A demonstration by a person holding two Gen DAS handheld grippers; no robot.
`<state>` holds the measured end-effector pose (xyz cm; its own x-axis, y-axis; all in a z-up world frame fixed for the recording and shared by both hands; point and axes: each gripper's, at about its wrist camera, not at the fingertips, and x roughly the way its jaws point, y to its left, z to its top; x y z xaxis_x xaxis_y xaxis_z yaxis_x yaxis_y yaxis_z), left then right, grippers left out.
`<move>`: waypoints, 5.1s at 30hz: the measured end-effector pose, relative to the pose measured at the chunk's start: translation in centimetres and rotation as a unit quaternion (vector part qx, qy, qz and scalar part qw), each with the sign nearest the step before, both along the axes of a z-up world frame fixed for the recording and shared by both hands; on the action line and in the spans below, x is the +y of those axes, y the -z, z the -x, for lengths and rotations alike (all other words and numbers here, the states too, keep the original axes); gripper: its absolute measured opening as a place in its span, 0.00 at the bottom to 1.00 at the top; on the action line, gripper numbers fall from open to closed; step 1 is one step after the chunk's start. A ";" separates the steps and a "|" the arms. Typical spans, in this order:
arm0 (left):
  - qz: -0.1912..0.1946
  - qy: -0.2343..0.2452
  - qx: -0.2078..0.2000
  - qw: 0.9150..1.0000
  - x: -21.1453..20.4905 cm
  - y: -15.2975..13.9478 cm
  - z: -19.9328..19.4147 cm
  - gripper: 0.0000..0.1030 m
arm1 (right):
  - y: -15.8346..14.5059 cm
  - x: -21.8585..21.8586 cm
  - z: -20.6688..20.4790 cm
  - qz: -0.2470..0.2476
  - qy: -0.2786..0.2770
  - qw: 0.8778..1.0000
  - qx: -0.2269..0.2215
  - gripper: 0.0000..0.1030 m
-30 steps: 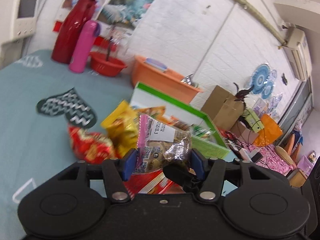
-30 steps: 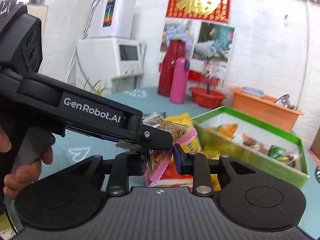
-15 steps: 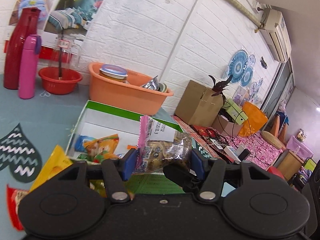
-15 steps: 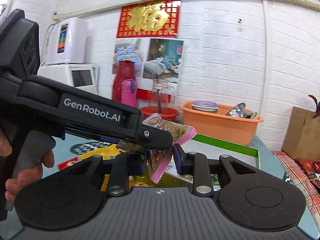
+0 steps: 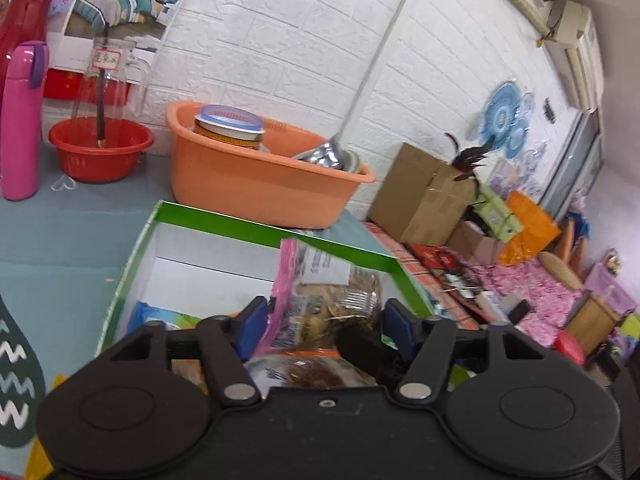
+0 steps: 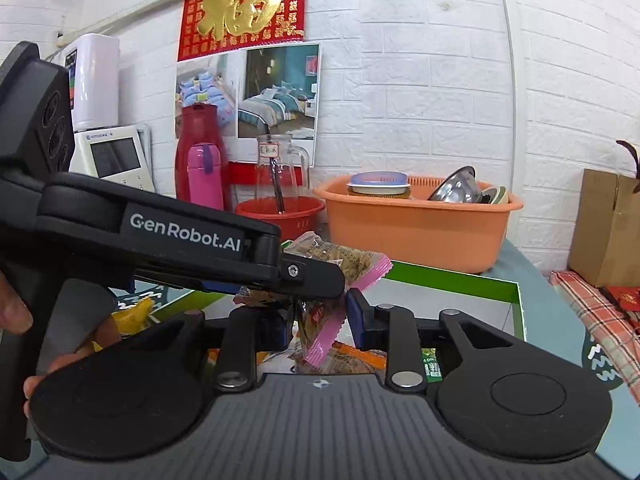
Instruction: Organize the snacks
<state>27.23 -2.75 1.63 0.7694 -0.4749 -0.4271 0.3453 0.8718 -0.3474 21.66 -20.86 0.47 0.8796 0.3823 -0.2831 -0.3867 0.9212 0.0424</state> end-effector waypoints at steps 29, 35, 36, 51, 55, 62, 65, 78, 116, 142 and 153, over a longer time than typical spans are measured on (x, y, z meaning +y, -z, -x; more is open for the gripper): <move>0.016 -0.074 -0.007 0.997 2.2 -1.5 15.8 1.00 | -0.2 -3.0 11.0 -0.026 0.004 1.000 0.005 1.00; 0.048 -0.076 0.027 0.996 3.5 1.5 19.4 1.00 | 2.5 -2.0 10.8 -0.037 -0.017 0.996 0.074 1.00; 0.054 -0.077 0.034 0.995 3.8 1.9 19.9 1.00 | 3.0 -1.9 10.6 -0.041 -0.020 0.995 0.084 1.00; 0.088 -0.012 0.088 0.992 1.7 5.0 20.2 1.00 | 4.7 -4.3 13.7 -0.046 -0.049 0.990 0.128 0.48; 0.102 0.021 0.112 0.988 0.1 5.9 18.9 1.00 | 5.2 -5.6 15.3 -0.046 -0.046 0.989 0.135 0.58; 0.113 0.031 0.139 0.983 -1.6 7.0 16.7 1.00 | 5.3 -6.2 15.8 -0.044 -0.036 0.990 0.130 0.67; 0.120 0.027 0.141 0.982 -1.6 7.1 16.2 1.00 | 5.1 -6.2 15.7 -0.039 -0.038 0.991 0.123 0.72; 0.101 0.035 0.119 0.987 -3.6 7.2 15.9 0.63 | 5.5 -5.6 15.1 -0.045 -0.054 0.989 0.130 0.48; 0.012 -0.030 0.013 0.999 -0.2 0.4 0.5 1.00 | 1.0 -0.5 -0.5 -0.029 -0.038 0.999 0.025 0.57; 0.051 -0.070 0.031 0.996 4.9 -0.6 14.9 1.00 | 1.1 -1.0 11.4 -0.017 -0.036 0.999 0.019 1.00; 0.011 -0.036 0.082 0.996 2.7 2.5 10.7 1.00 | 3.6 2.6 9.1 -0.004 -0.069 0.993 0.097 1.00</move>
